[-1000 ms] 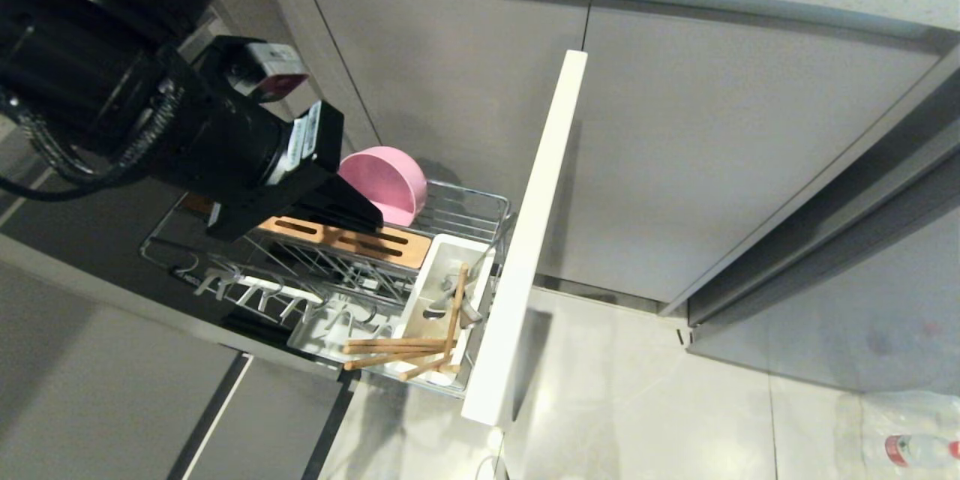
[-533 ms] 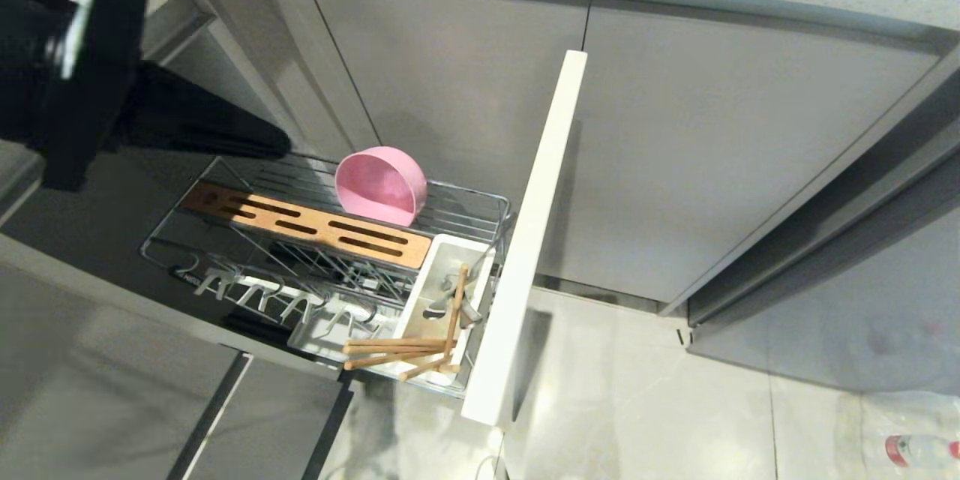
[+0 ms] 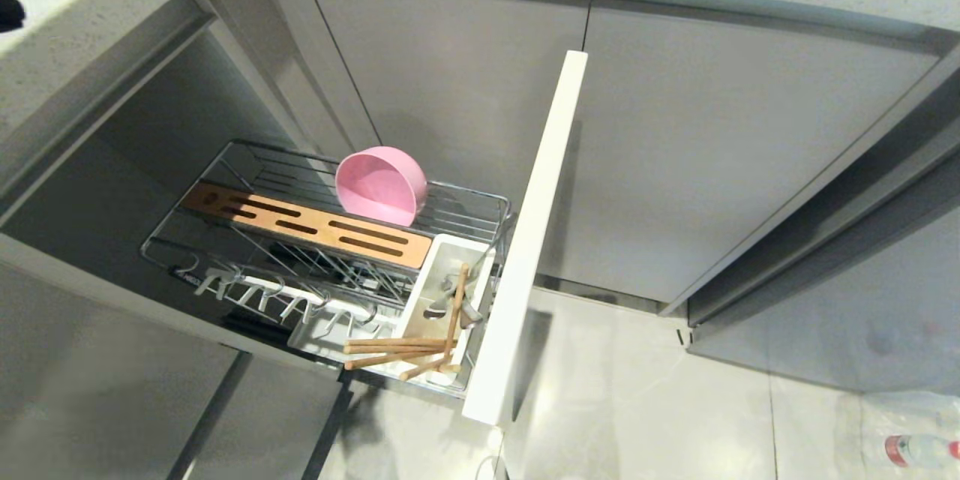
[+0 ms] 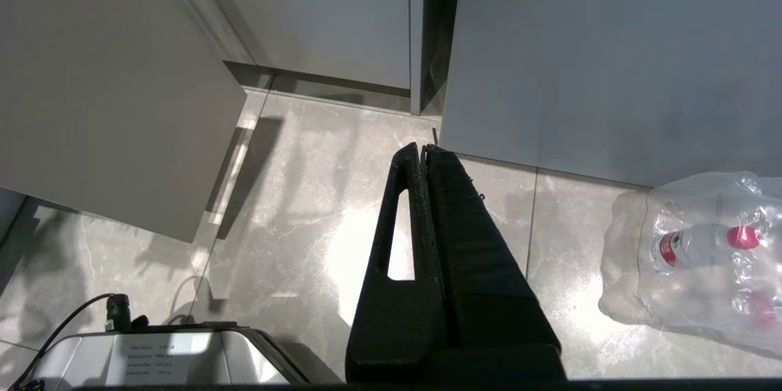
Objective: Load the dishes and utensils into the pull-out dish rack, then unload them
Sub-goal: Pick up the plate and place it in the cupboard
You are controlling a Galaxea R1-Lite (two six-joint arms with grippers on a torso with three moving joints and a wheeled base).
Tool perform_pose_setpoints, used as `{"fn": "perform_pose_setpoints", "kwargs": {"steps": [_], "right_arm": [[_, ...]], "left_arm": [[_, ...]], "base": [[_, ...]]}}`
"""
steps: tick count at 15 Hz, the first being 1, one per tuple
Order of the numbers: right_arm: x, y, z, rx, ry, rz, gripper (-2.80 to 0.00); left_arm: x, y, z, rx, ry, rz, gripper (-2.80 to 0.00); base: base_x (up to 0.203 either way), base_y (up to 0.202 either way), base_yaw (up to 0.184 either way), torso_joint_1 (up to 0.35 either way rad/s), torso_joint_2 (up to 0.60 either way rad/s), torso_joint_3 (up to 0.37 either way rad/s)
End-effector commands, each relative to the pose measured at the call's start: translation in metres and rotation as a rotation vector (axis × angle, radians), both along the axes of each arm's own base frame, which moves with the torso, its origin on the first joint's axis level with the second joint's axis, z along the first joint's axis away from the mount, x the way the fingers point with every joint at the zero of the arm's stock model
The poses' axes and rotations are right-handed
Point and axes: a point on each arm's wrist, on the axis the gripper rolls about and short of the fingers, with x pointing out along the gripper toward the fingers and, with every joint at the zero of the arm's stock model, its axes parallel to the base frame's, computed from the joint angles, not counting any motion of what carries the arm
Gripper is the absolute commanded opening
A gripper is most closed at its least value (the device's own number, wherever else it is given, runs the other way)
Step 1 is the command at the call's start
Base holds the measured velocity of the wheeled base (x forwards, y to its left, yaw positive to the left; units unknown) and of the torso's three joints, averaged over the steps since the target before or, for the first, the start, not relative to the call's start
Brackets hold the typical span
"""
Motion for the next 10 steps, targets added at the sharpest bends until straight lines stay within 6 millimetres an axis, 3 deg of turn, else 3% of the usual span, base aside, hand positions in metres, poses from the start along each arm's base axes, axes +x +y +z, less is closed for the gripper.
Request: {"fn": "perform_pose_setpoints", "kwargs": {"steps": [1, 4, 10], "right_arm": [[0.000, 0.000, 0.000, 0.000, 0.001, 0.000, -2.80], [0.000, 0.000, 0.000, 0.000, 0.001, 0.000, -2.80], [0.000, 0.000, 0.000, 0.000, 0.002, 0.000, -2.80]], "left_arm": [[-0.016, 0.009, 0.003, 0.018, -0.046, 0.088, -2.80], [-0.028, 0.017, 0.003, 0.072, -0.079, 0.220, -2.80], [-0.025, 0.031, 0.010, 0.336, -0.145, 0.518, -2.80]], "base": [[0.000, 0.000, 0.000, 0.000, 0.00, 0.000], [0.000, 0.000, 0.000, 0.000, 0.00, 0.000], [0.000, 0.000, 0.000, 0.000, 0.00, 0.000]]}}
